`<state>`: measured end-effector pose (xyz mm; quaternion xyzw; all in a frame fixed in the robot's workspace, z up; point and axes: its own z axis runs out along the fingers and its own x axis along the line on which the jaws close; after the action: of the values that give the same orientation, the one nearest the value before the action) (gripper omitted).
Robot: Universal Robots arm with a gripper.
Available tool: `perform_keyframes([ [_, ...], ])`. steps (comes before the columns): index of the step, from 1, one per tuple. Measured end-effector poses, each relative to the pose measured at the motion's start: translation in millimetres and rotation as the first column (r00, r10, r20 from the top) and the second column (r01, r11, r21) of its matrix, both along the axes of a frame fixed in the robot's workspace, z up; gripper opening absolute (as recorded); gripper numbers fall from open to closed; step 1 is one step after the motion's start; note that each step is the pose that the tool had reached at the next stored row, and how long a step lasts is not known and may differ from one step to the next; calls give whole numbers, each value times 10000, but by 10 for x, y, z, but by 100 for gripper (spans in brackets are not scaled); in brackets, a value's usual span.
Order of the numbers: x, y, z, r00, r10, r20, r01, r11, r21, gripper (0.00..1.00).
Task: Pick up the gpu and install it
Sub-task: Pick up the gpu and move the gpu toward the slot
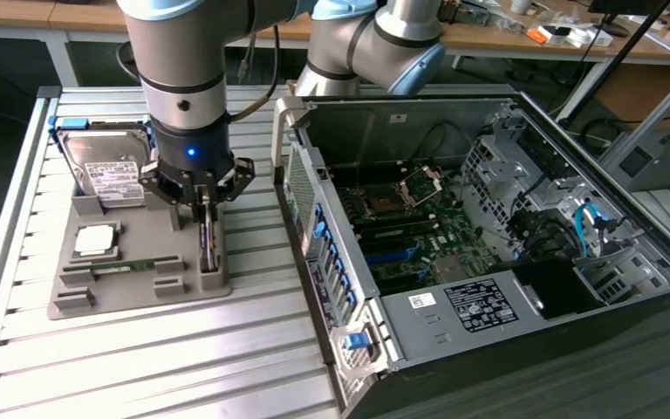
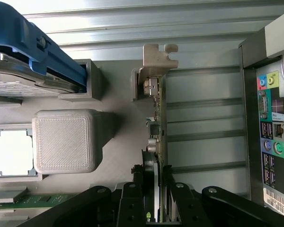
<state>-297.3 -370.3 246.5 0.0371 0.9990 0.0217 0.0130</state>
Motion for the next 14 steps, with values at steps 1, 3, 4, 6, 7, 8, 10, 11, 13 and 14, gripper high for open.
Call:
perform_keyframes([
  [1, 0, 0, 0, 10000, 0, -1, 0, 10000, 0, 27],
  [3, 0, 0, 0, 10000, 0, 0, 0, 10000, 0, 27],
  [4, 0, 0, 0, 10000, 0, 0, 0, 10000, 0, 27],
  [6, 0, 0, 0, 10000, 0, 0, 0, 10000, 0, 27],
  [7, 0, 0, 0, 10000, 0, 0, 0, 10000, 1, 27],
  [8, 0, 0, 0, 10000, 0, 0, 0, 10000, 0, 27],
  [10, 0, 0, 0, 10000, 0, 0, 0, 10000, 1, 27],
  [11, 0, 0, 0, 10000, 0, 0, 0, 10000, 0, 27],
  [13, 0, 0, 0, 10000, 0, 0, 0, 10000, 1, 27],
  [14, 0, 0, 0, 10000, 0, 0, 0, 10000, 0, 27],
])
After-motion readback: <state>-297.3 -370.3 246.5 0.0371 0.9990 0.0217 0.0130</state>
